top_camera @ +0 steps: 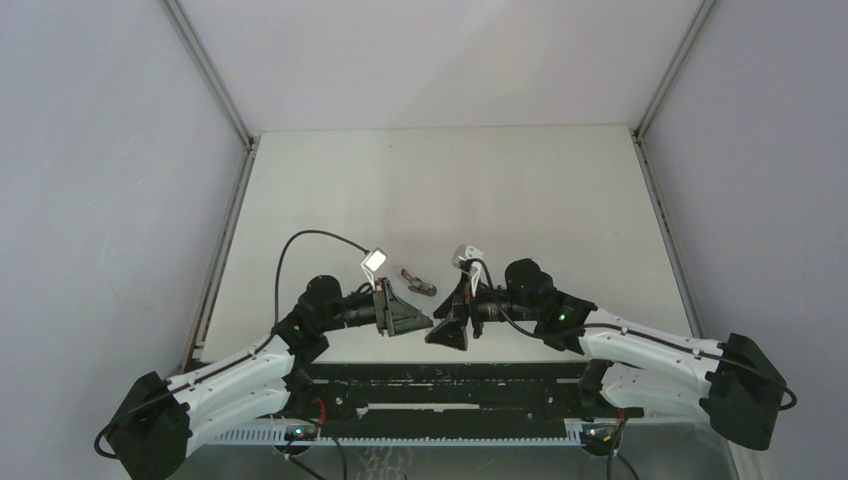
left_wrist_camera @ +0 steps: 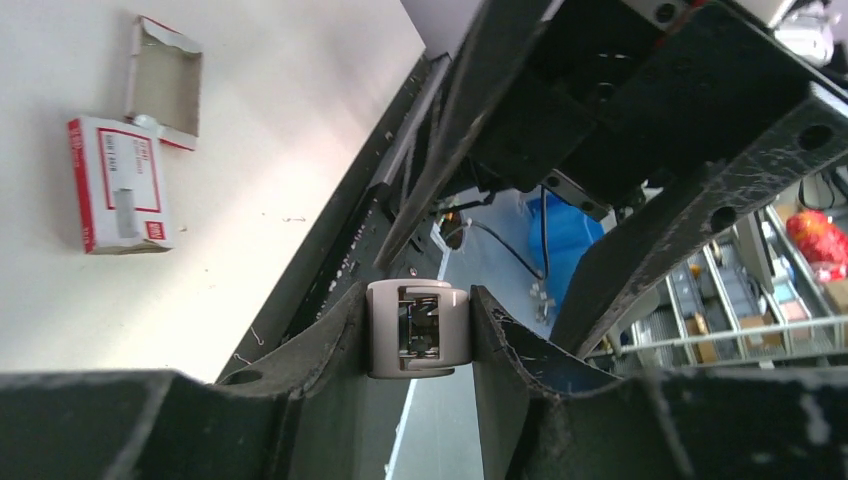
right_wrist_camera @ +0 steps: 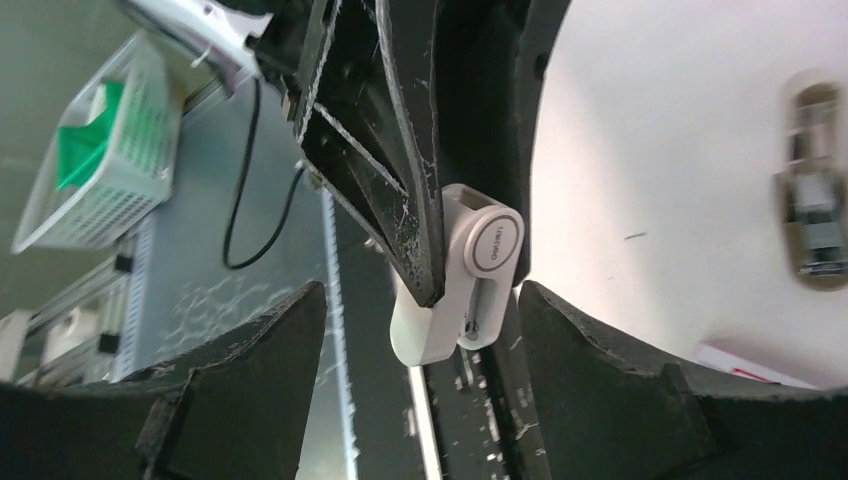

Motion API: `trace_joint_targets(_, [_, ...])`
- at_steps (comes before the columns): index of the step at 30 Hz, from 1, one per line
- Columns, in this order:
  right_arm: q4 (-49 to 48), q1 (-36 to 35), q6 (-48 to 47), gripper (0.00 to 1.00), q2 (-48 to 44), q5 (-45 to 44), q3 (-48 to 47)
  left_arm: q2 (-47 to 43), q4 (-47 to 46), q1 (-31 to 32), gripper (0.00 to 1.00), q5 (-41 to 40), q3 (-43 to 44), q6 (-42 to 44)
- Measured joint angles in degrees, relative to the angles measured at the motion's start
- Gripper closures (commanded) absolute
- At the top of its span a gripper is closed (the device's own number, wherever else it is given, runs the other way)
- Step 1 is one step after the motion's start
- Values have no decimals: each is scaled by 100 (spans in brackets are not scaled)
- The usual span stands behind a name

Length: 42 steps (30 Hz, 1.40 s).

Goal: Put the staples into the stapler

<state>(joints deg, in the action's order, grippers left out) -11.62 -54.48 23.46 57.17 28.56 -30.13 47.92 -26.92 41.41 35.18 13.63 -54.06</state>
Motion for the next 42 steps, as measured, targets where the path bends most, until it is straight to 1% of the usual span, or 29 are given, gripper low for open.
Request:
trace_joint_targets(4, [-87, -68, 199, 32, 304, 479, 0, -37, 28, 181, 87, 48, 90, 184])
trace_joint_targets(8, [-188, -70, 323, 45, 468, 643, 2, -153, 243, 208, 88, 111, 90, 273])
trace_joint_targets(10, [-199, -70, 367, 48, 509, 651, 2, -234, 348, 232, 89, 146, 90, 282])
trace_joint_targets(18, [-295, -74, 490, 37, 673, 765, 2, -297, 522, 264, 90, 149, 90, 326])
trace_joint_targets(23, [-361, -83, 520, 33, 748, 826, 4, -299, 619, 273, 90, 120, 90, 330])
trace_joint_targets(26, [-560, -61, 601, 30, 745, 876, 103, -328, 656, 273, 91, 116, 90, 332])
trace_joint_targets(29, [-831, 9, 671, 29, 680, 964, 238, -374, 634, 284, 91, 101, 90, 358])
trace_joint_targets(31, [-953, 55, 717, 29, 584, 990, 348, -417, 439, 315, 91, 109, 98, 350])
trace_joint_targets(35, [-981, 127, 756, 29, 411, 1032, 516, -551, 59, 374, 91, 149, 221, 367])
trace_joint_targets(42, [-1185, 297, 872, 28, 149, 1233, 645, -560, -168, 376, 92, 162, 234, 361])
